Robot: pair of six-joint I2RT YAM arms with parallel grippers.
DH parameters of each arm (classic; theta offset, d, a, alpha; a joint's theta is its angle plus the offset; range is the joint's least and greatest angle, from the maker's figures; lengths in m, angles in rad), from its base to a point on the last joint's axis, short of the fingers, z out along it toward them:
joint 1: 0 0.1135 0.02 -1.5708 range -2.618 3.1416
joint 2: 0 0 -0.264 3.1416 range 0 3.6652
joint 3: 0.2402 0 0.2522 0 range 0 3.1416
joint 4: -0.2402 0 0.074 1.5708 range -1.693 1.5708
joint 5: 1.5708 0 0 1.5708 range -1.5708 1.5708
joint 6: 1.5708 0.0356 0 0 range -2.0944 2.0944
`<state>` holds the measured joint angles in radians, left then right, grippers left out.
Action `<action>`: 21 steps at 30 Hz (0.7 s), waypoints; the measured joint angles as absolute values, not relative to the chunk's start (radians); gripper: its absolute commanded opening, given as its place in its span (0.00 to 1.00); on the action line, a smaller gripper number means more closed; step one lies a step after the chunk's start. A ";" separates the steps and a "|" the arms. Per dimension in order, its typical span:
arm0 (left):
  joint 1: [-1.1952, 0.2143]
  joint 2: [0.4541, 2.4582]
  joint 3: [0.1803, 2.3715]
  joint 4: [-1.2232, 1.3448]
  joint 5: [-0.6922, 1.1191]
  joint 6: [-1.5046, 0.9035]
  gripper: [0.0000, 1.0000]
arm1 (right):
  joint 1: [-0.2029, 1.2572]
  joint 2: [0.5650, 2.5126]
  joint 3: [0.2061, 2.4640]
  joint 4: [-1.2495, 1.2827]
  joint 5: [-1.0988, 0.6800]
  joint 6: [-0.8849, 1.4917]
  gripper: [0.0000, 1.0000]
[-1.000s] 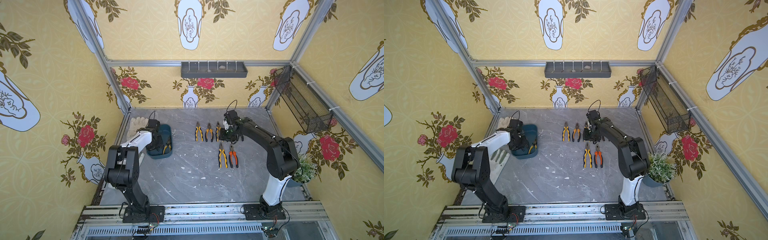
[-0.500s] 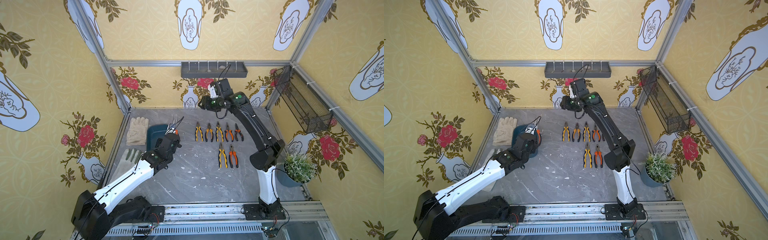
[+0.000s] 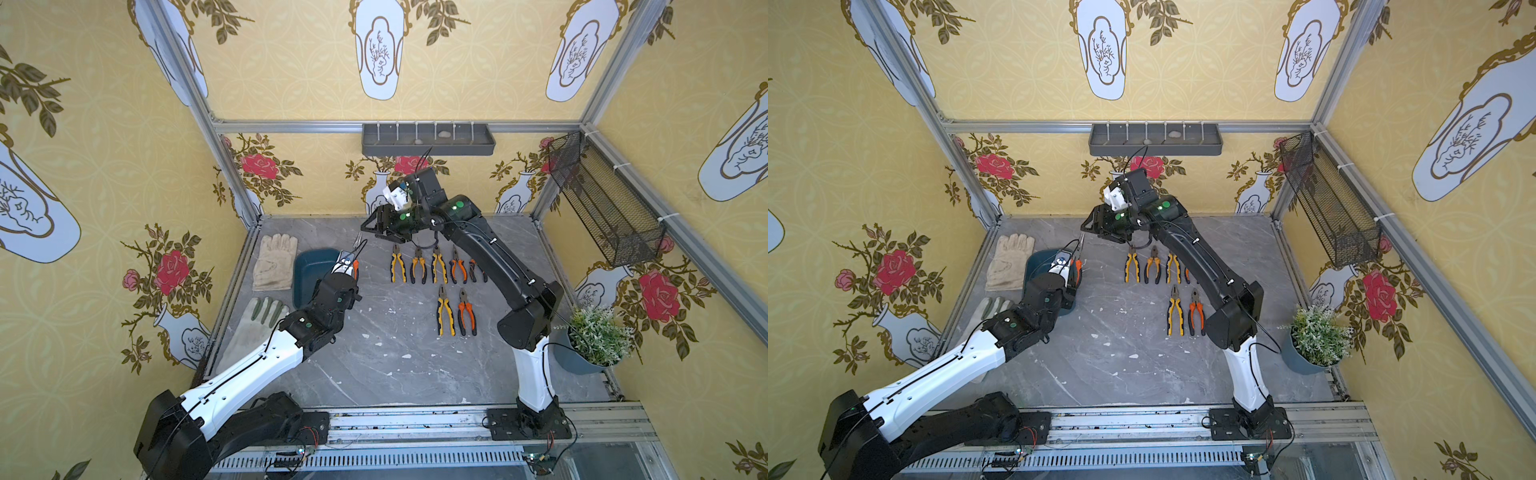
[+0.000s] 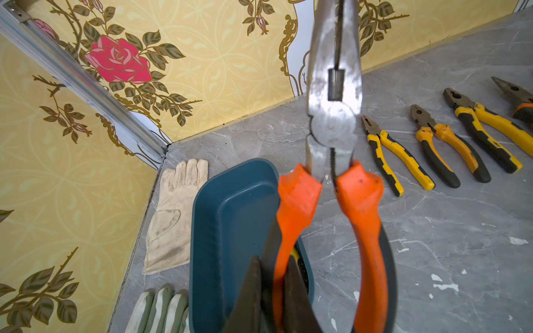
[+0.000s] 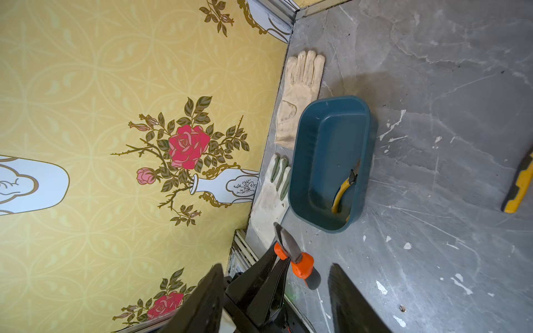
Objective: Take the pliers out of the storage box
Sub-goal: Pick up the pliers from the storage box.
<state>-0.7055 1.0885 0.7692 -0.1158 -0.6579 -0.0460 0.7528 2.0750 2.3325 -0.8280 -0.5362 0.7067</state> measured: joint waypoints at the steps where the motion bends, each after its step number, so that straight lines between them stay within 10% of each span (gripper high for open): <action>1: -0.707 1.097 0.775 -0.109 -0.662 -0.041 0.00 | 0.756 2.072 2.325 -0.828 -0.535 0.708 0.58; 21: -0.756 1.199 0.834 -0.083 -0.789 -0.026 0.00 | 0.807 2.112 2.309 -0.813 -0.379 0.766 0.52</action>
<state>-0.7559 1.1988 0.8337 -0.0826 -0.7895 -0.0257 0.8066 2.1120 2.3093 -0.8135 -0.3790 0.7662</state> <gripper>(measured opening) 0.107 0.536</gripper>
